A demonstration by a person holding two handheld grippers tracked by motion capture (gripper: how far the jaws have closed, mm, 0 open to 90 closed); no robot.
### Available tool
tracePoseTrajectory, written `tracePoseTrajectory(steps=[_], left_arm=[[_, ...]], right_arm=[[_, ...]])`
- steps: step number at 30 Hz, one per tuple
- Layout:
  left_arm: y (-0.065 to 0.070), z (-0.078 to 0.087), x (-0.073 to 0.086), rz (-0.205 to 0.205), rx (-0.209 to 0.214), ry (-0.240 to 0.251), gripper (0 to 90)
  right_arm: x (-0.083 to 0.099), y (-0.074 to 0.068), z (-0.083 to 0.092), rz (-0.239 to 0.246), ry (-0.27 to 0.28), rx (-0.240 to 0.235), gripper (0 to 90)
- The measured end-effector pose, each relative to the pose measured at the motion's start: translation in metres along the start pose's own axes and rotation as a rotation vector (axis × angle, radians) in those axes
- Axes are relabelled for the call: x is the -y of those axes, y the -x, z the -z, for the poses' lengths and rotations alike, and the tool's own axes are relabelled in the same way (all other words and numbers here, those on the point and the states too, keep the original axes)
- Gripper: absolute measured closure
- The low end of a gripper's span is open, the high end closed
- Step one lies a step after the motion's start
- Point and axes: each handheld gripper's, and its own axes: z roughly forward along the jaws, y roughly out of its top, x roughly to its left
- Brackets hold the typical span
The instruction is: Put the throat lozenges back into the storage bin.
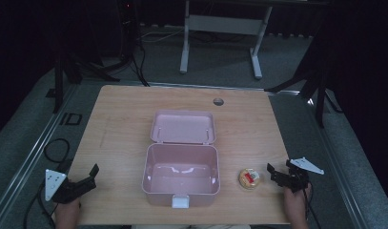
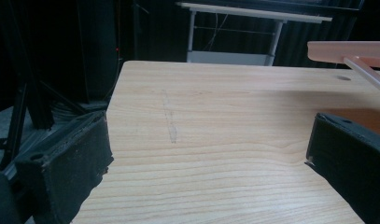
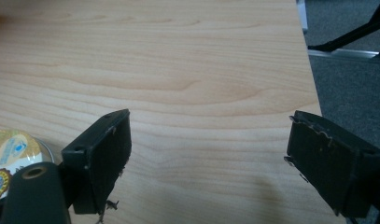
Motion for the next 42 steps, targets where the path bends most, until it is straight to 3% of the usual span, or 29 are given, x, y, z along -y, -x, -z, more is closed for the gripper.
tracePoseTrajectory(steps=[11, 15, 20, 27, 29, 31, 35, 42], left_arm=[[0.0, 0.0, 0.0, -0.004, 0.011, -0.006, 0.4], [0.0, -0.001, 0.0, -0.001, 0.015, -0.006, 0.4], [0.0, -0.001, 0.0, 0.002, 0.019, -0.006, 0.4], [-0.001, 0.0, 0.0, 0.007, 0.033, -0.006, 0.4], [-0.001, 0.0, 0.0, 0.008, 0.035, -0.008, 0.4], [-0.001, 0.0, 0.0, 0.006, 0.035, -0.008, 0.4], [-0.001, 0.0, 0.0, 0.009, 0.033, -0.008, 0.4], [-0.001, 0.0, 0.0, 0.009, 0.034, -0.009, 0.4]], right_arm=[[-0.001, -0.001, -0.003, 0.042, -0.058, -0.065, 12.7], [-0.001, 0.0, -0.001, 0.056, -0.117, -0.114, 12.7], [-0.004, 0.0, 0.005, 0.112, -0.195, -0.131, 13.2], [-0.014, -0.001, 0.011, 0.255, -0.375, -0.181, 13.1], [-0.016, -0.001, 0.011, 0.276, -0.398, -0.183, 13.1], [-0.019, -0.001, 0.012, 0.346, -0.465, -0.201, 13.1], [-0.023, -0.004, 0.011, 0.432, -0.611, -0.272, 13.2], [-0.03, -0.014, 0.009, 0.562, -0.795, -0.333, 13.2]])
